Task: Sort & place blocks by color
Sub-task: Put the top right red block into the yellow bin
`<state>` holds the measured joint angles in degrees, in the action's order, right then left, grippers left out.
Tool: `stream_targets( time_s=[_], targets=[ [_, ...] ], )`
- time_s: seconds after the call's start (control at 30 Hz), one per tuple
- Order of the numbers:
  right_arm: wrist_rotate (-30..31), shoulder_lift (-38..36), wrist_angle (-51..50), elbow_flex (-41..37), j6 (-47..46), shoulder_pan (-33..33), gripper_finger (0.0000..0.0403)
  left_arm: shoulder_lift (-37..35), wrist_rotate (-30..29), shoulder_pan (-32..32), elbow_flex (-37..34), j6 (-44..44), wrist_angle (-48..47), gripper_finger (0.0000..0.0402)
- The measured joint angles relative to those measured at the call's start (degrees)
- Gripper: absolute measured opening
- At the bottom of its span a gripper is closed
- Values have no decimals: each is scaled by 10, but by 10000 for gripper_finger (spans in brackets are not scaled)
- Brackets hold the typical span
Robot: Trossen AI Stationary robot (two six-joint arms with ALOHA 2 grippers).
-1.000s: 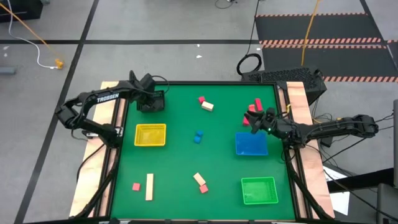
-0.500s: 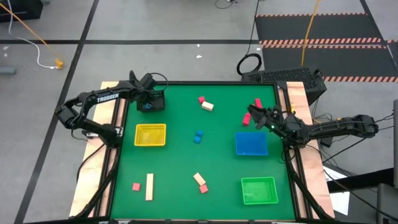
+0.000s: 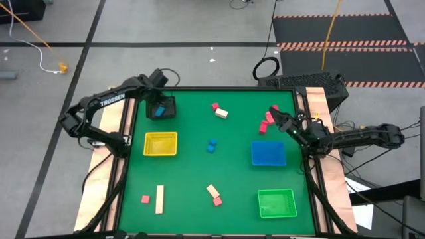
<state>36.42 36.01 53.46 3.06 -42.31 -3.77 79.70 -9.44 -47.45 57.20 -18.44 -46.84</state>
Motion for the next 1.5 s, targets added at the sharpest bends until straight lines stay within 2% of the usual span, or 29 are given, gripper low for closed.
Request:
stream_targets(
  time_s=[0.1, 0.23, 0.3, 0.43, 0.6, 0.73, 0.93, 1.17, 1.3, 1.5],
  targets=[
    [2, 1, -17, 28, 42, -13, 167, 0, 4, 5, 43, 7, 2, 196],
    [1, 0, -60, 58, 86, -34, 202, 0, 17, 16, 95, 18, 4, 191],
    [13, 0, -95, 69, 85, -45, 226, 0, 31, 25, 119, 18, 4, 191],
    [72, 0, -187, 93, 31, -65, 267, 0, 91, 46, 156, 17, 28, 191],
    [73, 7, -327, 143, 33, -93, 285, 0, 155, 78, 180, 18, 135, 191],
    [73, 17, -454, 194, 37, -118, 286, 0, 160, 103, 181, 18, 249, 191],
    [67, 63, -697, 261, -65, -165, 286, 0, 160, 134, 181, 18, 368, 191],
    [-43, 150, -817, 265, -145, -229, 286, 0, 160, 163, 181, 30, 397, 191],
    [-97, 200, -833, 265, -153, -260, 286, 0, 160, 178, 181, 30, 393, 191],
    [-111, 251, -828, 265, -123, -292, 285, 0, 160, 201, 181, 29, 392, 191]
  ],
)
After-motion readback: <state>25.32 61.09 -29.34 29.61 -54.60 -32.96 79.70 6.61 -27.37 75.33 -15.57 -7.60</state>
